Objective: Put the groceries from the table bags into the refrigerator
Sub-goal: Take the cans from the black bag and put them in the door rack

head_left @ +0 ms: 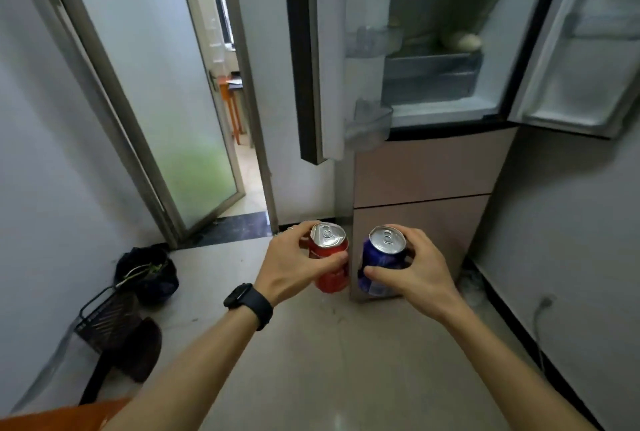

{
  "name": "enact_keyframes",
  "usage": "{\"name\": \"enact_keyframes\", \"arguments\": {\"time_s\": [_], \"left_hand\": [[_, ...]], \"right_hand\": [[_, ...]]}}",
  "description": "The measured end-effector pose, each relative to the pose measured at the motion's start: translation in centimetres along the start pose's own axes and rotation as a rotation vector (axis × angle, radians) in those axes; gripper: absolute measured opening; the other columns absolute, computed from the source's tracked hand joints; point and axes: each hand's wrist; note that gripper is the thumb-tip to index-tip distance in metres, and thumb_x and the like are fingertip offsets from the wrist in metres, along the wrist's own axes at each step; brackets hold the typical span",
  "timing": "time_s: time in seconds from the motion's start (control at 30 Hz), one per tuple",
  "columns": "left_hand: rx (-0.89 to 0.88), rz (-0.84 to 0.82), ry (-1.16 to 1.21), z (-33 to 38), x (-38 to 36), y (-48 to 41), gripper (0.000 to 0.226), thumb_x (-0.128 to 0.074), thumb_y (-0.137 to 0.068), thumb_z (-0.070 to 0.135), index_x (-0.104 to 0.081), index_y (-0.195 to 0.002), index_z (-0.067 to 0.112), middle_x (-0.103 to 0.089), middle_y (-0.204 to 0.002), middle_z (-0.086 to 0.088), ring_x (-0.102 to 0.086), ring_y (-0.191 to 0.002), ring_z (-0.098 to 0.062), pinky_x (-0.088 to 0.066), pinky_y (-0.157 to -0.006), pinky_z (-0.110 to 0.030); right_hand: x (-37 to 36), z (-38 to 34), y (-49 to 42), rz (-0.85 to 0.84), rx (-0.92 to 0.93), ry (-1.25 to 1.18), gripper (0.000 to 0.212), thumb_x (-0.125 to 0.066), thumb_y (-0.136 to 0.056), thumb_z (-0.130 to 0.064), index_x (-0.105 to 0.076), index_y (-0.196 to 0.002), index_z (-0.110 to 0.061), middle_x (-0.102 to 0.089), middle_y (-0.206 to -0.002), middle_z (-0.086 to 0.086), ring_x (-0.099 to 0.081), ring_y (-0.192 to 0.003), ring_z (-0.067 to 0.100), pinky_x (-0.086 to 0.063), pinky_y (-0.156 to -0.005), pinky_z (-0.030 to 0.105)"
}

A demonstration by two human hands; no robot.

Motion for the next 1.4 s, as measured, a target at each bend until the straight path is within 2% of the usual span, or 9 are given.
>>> {"name": "enact_keyframes", "arguments": {"time_s": [0.13, 0.43, 0.57, 0.67, 0.73, 0.9, 1.07, 1.2, 1.4], "left_hand": [[-0.076, 0.003, 0.028, 1.9, -2.7, -7.6, 0.050, -0.083, -0.070, 0.051, -0.056, -0.110, 0.044, -0.062, -0.099, 0.027, -0.060, -0.094, 0.009, -0.049, -0.078, -0.007], [-0.200, 0.136, 0.032, 5.6, -4.7, -25.0, 0.048, -0.082, -0.072, 0.049, -0.059, -0.112, 0.037, -0.060, -0.098, 0.027, -0.054, -0.094, 0.019, -0.042, -0.074, 0.000], [-0.197, 0.208, 0.011, 7.3, -4.7, -31.1, 0.051, -0.078, -0.068, 0.059, -0.056, -0.111, 0.041, -0.059, -0.097, 0.028, -0.058, -0.091, 0.014, -0.048, -0.077, -0.008], [-0.178, 0.278, -0.114, 8.3, -4.9, -34.3, 0.064, -0.070, -0.068, 0.072, -0.061, -0.119, 0.035, -0.060, -0.099, 0.023, -0.059, -0.087, 0.005, -0.048, -0.076, -0.010], [-0.146, 0.355, -0.233, 8.6, -5.2, -36.0, 0.070, -0.066, -0.069, 0.077, -0.063, -0.121, 0.030, -0.064, -0.100, 0.018, -0.060, -0.087, -0.001, -0.048, -0.073, -0.012], [-0.005, 0.431, -0.356, 8.5, -7.0, -39.6, 0.067, -0.061, -0.070, 0.081, -0.063, -0.107, 0.025, -0.072, -0.101, 0.005, -0.066, -0.089, -0.014, -0.058, -0.078, -0.036], [0.202, 0.401, -0.425, 8.7, -8.5, -41.7, 0.062, -0.071, -0.073, 0.068, -0.064, -0.108, 0.017, -0.070, -0.106, 0.000, -0.065, -0.098, -0.022, -0.053, -0.085, -0.036], [0.398, 0.306, -0.357, 8.0, -8.9, -43.0, 0.074, -0.077, -0.061, 0.067, -0.062, -0.114, 0.018, -0.070, -0.111, -0.003, -0.065, -0.102, -0.026, -0.055, -0.089, -0.042], [0.563, 0.206, -0.261, 7.3, -10.0, -43.7, 0.070, -0.086, -0.070, 0.040, -0.053, -0.126, 0.013, -0.062, -0.119, -0.006, -0.062, -0.104, -0.025, -0.056, -0.087, -0.039]], "right_hand": [[3.7, 0.8, -7.1, 0.056, 0.033, 0.026, 0.067, -0.094, -0.058, -0.020, -0.061, -0.113, -0.039, -0.058, -0.115, -0.015, -0.060, -0.104, 0.001, -0.051, -0.082, 0.017], [9.2, 1.5, -24.8, 0.078, 0.160, 0.051, 0.071, -0.093, -0.061, -0.026, -0.059, -0.123, -0.033, -0.057, -0.118, -0.015, -0.057, -0.106, -0.002, -0.051, -0.085, 0.018], [10.6, 1.0, -31.1, 0.103, 0.221, 0.022, 0.070, -0.094, -0.060, -0.028, -0.059, -0.121, -0.033, -0.062, -0.118, -0.013, -0.060, -0.107, 0.002, -0.052, -0.087, 0.022], [11.4, 0.8, -34.7, 0.107, 0.247, -0.009, 0.068, -0.093, -0.063, -0.032, -0.059, -0.121, -0.035, -0.063, -0.119, -0.014, -0.059, -0.109, 0.001, -0.052, -0.087, 0.023], [11.7, 1.1, -37.0, 0.089, 0.252, -0.028, 0.069, -0.091, -0.065, -0.034, -0.057, -0.124, -0.037, -0.061, -0.122, -0.016, -0.056, -0.111, -0.002, -0.049, -0.085, 0.019], [11.1, 2.9, -42.3, 0.023, 0.244, -0.076, 0.071, -0.090, -0.067, -0.033, -0.055, -0.128, -0.038, -0.059, -0.124, -0.019, -0.052, -0.115, -0.006, -0.043, -0.083, 0.010], [10.0, 4.7, -46.7, -0.122, 0.243, -0.097, 0.072, -0.091, -0.067, -0.022, -0.055, -0.129, -0.031, -0.061, -0.119, -0.018, -0.054, -0.105, -0.011, -0.038, -0.081, -0.002], [9.7, 6.0, -49.4, -0.306, 0.253, -0.002, 0.071, -0.090, -0.069, -0.023, -0.050, -0.126, -0.033, -0.058, -0.119, -0.016, -0.052, -0.112, 0.004, -0.040, -0.083, 0.011], [9.0, 8.0, -52.7, -0.492, 0.309, 0.285, 0.082, -0.090, -0.064, -0.038, -0.051, -0.135, -0.025, -0.051, -0.134, 0.001, -0.054, -0.118, 0.018, -0.048, -0.098, 0.033]]}}
Point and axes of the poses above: each hand's wrist, its own y-axis away from the middle knuckle, its own x-axis out of the back of the hand, z = x × y
